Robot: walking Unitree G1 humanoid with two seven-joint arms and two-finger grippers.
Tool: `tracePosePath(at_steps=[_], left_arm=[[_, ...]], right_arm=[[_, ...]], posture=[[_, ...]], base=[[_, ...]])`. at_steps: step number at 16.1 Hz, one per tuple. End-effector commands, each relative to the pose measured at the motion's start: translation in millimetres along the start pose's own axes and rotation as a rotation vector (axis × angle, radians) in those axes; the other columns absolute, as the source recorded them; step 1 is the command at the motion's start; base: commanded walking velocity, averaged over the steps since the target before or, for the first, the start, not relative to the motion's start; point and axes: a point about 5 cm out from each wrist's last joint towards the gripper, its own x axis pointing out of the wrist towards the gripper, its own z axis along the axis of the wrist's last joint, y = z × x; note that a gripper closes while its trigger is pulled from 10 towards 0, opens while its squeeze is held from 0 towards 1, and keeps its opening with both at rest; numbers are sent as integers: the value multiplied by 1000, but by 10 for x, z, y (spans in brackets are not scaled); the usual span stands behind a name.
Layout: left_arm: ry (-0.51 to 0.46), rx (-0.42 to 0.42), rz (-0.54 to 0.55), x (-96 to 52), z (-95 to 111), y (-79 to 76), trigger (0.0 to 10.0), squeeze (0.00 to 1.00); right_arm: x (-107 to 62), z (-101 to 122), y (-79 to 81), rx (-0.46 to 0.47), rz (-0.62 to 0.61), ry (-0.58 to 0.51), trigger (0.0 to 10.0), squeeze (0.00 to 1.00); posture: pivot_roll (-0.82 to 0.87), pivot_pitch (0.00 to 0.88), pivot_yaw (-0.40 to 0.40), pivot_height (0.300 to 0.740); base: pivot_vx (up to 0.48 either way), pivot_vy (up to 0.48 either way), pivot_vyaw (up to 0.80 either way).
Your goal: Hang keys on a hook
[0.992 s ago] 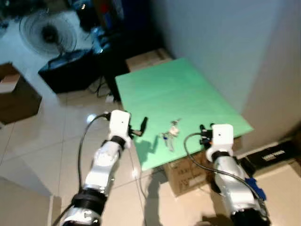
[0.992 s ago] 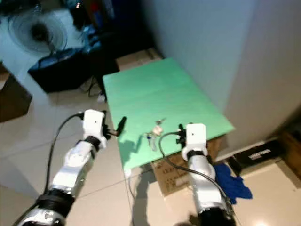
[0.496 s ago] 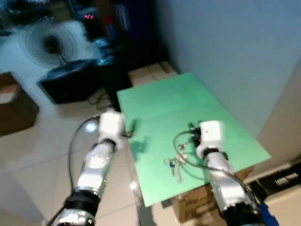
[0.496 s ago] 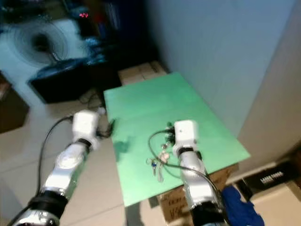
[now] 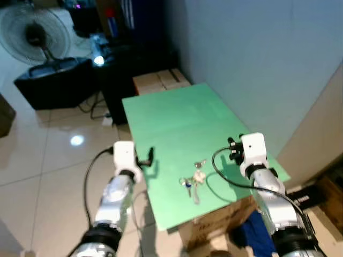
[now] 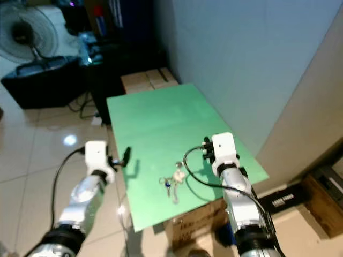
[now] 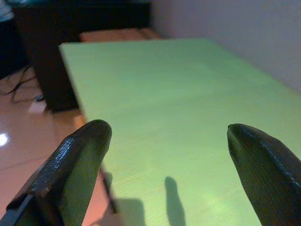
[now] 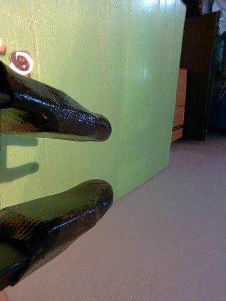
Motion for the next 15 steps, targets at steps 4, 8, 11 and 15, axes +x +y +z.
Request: tracePosePath(at_steps=[4, 8, 11, 15], left_arm=[[-65, 45, -91, 43, 130, -154, 10000, 0], [-91, 119, -158, 46, 190, -256, 10000, 0], [-79, 177, -160, 39, 178, -260, 10000, 0], [-80, 191, -167, 32, 196, -237, 10000, 0]], right_arm=[[-47, -76, 111, 34, 10, 30, 10000, 0], [-43, -83, 121, 50, -15, 28, 10000, 0], [-49, -102, 134, 54, -18, 33, 10000, 0], [-9, -73, 178, 54, -14, 27, 10000, 0]], posture=[[-296, 0, 108, 740], [-302, 0, 139, 740], [-302, 0, 147, 740], [-291, 0, 157, 740]], base=[[240, 0, 0], [480, 0, 0], [320, 0, 0], [0, 0, 0]])
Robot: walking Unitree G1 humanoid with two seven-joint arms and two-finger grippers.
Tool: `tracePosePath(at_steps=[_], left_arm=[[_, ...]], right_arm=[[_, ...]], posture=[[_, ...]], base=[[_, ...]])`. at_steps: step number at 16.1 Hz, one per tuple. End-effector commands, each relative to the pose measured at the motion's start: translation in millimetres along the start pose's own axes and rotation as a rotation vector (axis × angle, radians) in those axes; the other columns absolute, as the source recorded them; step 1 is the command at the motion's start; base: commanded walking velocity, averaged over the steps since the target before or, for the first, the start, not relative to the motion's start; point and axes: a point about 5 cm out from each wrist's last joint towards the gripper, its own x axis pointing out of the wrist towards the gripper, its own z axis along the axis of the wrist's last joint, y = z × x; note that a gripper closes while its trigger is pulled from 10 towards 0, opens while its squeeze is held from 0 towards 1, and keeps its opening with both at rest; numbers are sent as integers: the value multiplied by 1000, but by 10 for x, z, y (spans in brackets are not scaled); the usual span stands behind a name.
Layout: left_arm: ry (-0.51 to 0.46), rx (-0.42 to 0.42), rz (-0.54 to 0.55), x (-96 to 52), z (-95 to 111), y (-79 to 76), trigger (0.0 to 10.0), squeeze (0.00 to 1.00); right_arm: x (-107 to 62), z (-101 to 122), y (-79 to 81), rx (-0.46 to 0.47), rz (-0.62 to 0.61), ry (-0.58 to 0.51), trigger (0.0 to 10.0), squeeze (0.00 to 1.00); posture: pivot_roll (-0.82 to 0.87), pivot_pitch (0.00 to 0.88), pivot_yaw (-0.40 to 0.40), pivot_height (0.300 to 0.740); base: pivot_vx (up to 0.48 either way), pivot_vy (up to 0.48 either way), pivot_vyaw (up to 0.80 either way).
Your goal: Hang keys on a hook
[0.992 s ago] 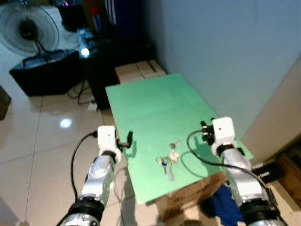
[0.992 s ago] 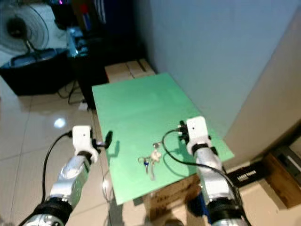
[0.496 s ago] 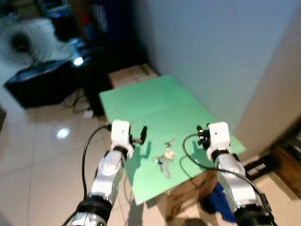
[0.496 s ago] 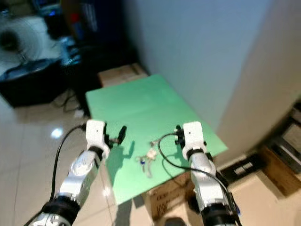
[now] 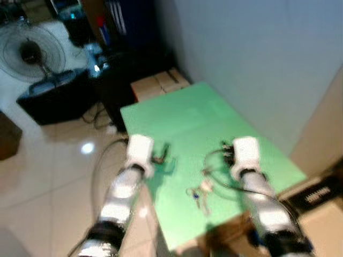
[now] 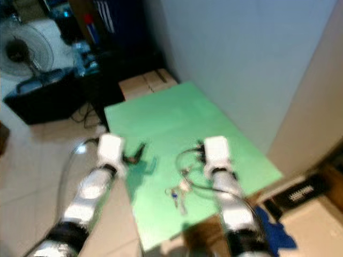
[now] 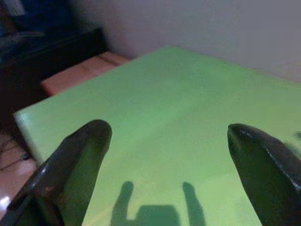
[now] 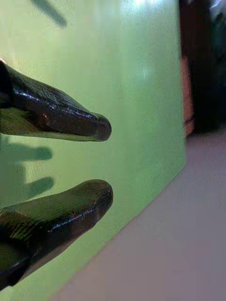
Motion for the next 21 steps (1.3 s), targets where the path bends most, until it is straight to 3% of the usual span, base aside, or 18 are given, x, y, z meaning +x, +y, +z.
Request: tracePosePath(at_steps=[1, 5, 7, 12, 17, 21], left_arm=[[17, 20, 33, -64, -34, 143, 10000, 0], [22, 46, 39, -100, -18, 227, 10000, 0], [21, 53, 38, -110, -1, 253, 10000, 0], [-9, 86, 33, -168, 111, 306, 10000, 0], [8, 148, 85, -518, 220, 589, 10000, 0], [46, 164, 104, -718, 231, 680, 10000, 0]], right_arm=[[44, 74, 123, 20, 25, -20, 10000, 0], [260, 449, 143, 81, 6, -104, 10000, 0], [350, 518, 117, 79, -4, -115, 10000, 0], [443, 429, 175, 163, -1, -53, 10000, 0], [543, 324, 400, 269, 26, 53, 10000, 0], [511, 180, 445, 226, -10, 113, 10000, 0]], posture=[[-285, 0, 160, 740], [-256, 0, 178, 740], [-247, 0, 180, 740], [-194, 0, 185, 740], [-52, 10, 194, 740], [0, 36, 208, 740]], base=[[0, 0, 0], [0, 0, 0], [0, 0, 0], [0, 0, 0], [0, 0, 0], [0, 0, 0]])
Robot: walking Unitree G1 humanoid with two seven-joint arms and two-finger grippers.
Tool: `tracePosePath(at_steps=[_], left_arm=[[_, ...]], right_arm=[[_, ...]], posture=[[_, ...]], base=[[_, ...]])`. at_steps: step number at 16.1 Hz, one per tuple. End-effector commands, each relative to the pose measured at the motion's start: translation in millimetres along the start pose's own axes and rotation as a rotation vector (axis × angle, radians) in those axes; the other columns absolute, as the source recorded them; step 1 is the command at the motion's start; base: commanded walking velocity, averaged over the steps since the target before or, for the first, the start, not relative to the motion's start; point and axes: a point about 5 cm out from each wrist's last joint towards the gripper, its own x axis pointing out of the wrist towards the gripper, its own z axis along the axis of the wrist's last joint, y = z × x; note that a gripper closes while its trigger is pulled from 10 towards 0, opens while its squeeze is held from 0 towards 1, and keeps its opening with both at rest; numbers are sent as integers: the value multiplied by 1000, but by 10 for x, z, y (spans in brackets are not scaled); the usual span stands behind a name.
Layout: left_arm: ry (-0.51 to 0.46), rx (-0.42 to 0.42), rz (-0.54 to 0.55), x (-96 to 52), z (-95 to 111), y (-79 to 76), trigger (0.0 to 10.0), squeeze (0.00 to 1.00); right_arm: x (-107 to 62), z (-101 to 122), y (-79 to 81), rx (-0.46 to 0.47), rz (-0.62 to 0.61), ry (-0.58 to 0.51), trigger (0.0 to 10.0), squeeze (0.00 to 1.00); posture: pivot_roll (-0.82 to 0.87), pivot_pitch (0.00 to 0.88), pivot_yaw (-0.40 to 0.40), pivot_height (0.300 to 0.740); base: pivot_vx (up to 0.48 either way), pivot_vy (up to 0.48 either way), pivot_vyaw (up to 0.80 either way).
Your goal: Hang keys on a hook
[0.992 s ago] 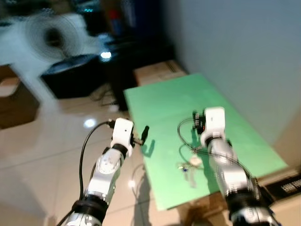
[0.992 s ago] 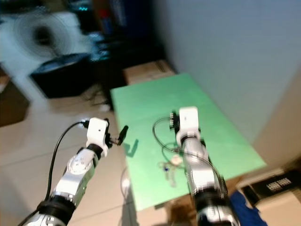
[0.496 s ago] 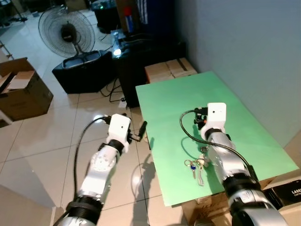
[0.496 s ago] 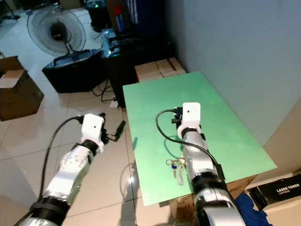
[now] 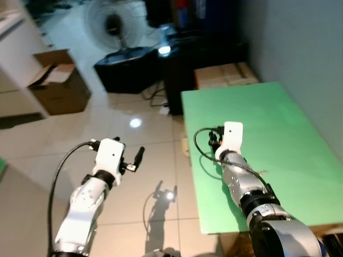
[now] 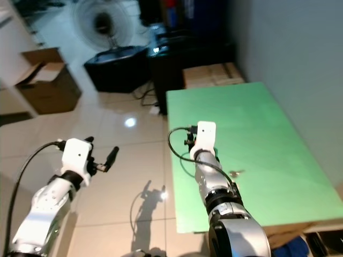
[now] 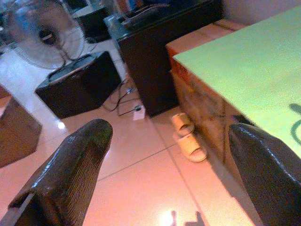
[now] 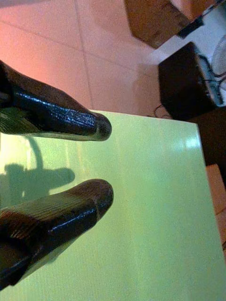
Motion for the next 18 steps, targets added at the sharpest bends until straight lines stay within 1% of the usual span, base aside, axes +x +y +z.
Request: tracePosePath(at_steps=[1, 2, 4, 5, 7, 8, 10, 13, 18], left_arm=[[6, 0, 7, -50, 34, 62, 10000, 0], [12, -2, 6, -51, 36, 64, 10000, 0], [13, -8, 1, -30, 47, 50, 10000, 0], [14, -9, -2, -21, 49, 41, 10000, 0], [19, -25, -18, 42, 45, -13, 10000, 0], [21, -30, -26, 61, 51, -30, 10000, 0], [21, -31, -54, 83, 71, -64, 10000, 0], [39, -20, -74, 62, 57, -45, 10000, 0], [41, -23, -87, 56, 66, -53, 10000, 0]], right_arm=[[2, -5, -5, -46, -45, -9, 10000, 0], [-16, -44, -72, -85, -108, -6, 10000, 0], [-46, -93, -165, -106, -170, -11, 10000, 0], [-60, -116, -190, -110, -182, -12, 10000, 0], [-167, -324, -274, -138, -210, 14, 10000, 0], [-207, -411, -305, -135, -225, 39, 10000, 0], [-250, -502, -317, -123, -237, 65, 10000, 0], [-275, -545, -340, -134, -270, 77, 10000, 0], [-312, -621, -335, -137, -296, 104, 10000, 0]], posture=[[1, 34, 209, 740], [-7, 28, 210, 740], [-24, 22, 210, 740], [-30, 21, 211, 740], [-75, 21, 221, 740], [-87, 26, 229, 740], [-94, 43, 249, 740], [-90, 63, 275, 740], [-91, 61, 280, 740]], base=[[0, 0, 0], [0, 0, 0], [0, 0, 0], [0, 0, 0], [0, 0, 0], [0, 0, 0], [0, 0, 0], [0, 0, 0], [0, 0, 0]])
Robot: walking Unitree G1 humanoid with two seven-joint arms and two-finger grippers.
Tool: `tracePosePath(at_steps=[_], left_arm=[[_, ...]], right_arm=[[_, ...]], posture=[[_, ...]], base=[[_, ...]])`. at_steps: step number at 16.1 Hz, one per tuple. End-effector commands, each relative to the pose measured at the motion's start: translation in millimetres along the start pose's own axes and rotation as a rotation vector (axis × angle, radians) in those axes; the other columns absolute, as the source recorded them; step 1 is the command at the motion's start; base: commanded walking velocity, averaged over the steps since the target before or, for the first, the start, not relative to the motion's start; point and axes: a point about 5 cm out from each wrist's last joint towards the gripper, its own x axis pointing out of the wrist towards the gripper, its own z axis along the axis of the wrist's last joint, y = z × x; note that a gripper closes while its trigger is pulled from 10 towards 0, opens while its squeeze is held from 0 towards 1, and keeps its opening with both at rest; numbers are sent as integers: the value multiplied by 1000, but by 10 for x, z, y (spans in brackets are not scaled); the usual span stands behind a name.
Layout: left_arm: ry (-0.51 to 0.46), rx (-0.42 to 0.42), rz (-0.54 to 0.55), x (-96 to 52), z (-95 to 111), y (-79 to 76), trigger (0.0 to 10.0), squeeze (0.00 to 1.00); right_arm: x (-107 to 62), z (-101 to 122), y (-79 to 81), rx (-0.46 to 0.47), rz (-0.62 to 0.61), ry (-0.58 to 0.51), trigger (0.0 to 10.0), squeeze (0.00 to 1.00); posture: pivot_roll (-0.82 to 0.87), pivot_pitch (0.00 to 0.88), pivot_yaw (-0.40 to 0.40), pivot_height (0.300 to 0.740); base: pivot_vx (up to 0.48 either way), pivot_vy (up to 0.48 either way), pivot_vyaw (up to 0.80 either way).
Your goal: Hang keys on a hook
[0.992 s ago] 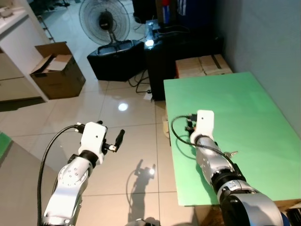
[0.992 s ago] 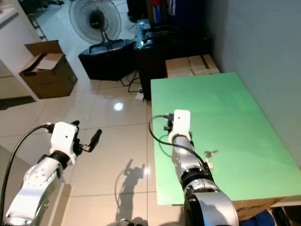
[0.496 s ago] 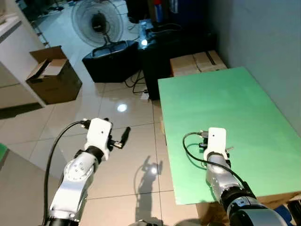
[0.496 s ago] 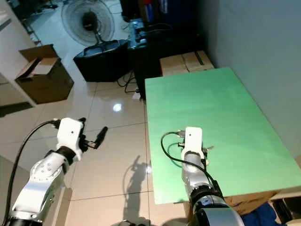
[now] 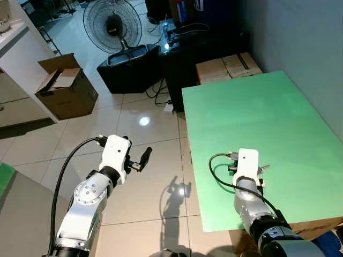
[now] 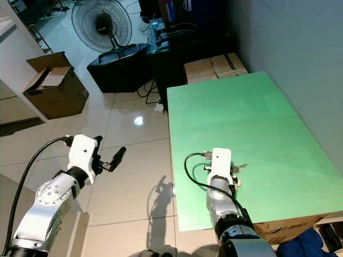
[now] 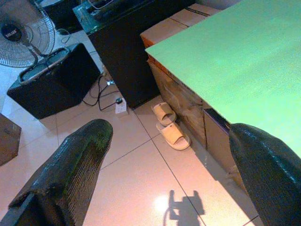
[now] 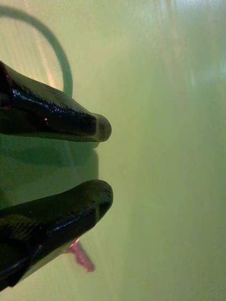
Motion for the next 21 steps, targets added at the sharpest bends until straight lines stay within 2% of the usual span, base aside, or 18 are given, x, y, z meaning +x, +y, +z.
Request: tracePosePath(at_steps=[1, 5, 10, 13, 15, 16, 17, 18, 21], left_arm=[[16, 5, 6, -31, -17, 38, 10000, 0], [12, -11, -2, 0, -24, -10, 10000, 0], [16, -43, -25, 58, -61, -100, 10000, 0], [17, -47, -43, 89, -59, -133, 10000, 0], [12, -45, -47, 107, -38, -127, 10000, 0], [12, -44, -47, 107, -36, -125, 10000, 0], [12, -43, -47, 107, -36, -125, 10000, 0], [12, -43, -45, 98, -41, -129, 10000, 0], [13, -45, -40, 90, -51, -127, 10000, 0]], right_arm=[[-32, -34, 71, -15, 2, 13, 10000, 0], [-18, -14, -1, 33, -74, 16, 10000, 0], [-60, -157, -180, 0, -121, 20, 10000, 0], [-75, -180, -174, -12, -123, 26, 10000, 0], [-57, -115, -137, -26, -106, 2, 10000, 0], [-51, -100, -132, -26, -102, -2, 5490, 0], [-49, -95, -131, -24, -102, -4, 5490, 0], [-46, -84, -134, -25, -97, -12, 0, 0], [-58, -90, -130, -32, -88, -21, 0, 0]], posture=[[-96, 60, 280, 740], [-118, 60, 268, 740], [-173, 82, 275, 740], [-186, 88, 287, 740], [-179, 93, 292, 740], [-177, 93, 291, 740], [-176, 93, 291, 740], [-171, 94, 286, 740], [-171, 92, 281, 740]], base=[[0, 0, 0], [0, 0, 0], [0, 0, 0], [0, 0, 0], [0, 0, 0], [0, 0, 0], [0, 0, 0], [0, 0, 0], [0, 0, 0]])
